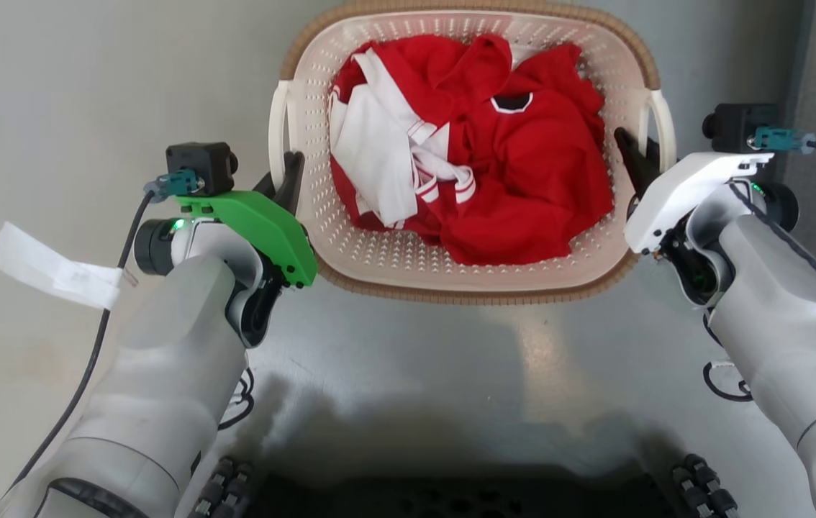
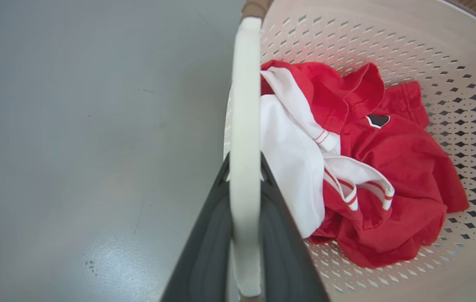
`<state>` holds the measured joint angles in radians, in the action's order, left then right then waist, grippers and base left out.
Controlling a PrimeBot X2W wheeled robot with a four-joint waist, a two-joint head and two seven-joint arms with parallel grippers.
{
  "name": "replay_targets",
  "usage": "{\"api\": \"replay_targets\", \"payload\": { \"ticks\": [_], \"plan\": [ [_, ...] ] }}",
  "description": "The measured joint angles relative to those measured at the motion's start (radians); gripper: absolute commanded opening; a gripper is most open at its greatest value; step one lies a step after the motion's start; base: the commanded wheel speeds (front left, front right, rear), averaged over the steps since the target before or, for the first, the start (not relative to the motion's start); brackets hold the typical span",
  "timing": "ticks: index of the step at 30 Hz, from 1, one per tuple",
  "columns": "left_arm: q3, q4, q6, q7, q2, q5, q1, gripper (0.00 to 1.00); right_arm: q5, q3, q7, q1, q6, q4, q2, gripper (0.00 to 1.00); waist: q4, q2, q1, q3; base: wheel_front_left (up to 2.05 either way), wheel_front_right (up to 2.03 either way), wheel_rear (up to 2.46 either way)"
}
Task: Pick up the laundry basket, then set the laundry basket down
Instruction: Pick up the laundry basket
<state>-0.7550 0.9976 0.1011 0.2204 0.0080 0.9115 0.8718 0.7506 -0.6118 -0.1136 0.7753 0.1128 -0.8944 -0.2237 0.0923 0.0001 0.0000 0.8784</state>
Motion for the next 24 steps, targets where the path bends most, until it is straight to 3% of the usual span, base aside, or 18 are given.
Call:
{"api": "replay_targets", "payload": {
  "ticks": [24],
  "plan": [
    [-0.062, 0.102, 0.022, -0.096, 0.002, 0.111, -0.133, 0.00, 0.123, -0.117, 0.113, -0.070, -0.009, -0.117, 0.063, 0.00, -0.038, 0.0000, 0.0000, -0.298, 0.00, 0.00, 0.00]
  ]
}}
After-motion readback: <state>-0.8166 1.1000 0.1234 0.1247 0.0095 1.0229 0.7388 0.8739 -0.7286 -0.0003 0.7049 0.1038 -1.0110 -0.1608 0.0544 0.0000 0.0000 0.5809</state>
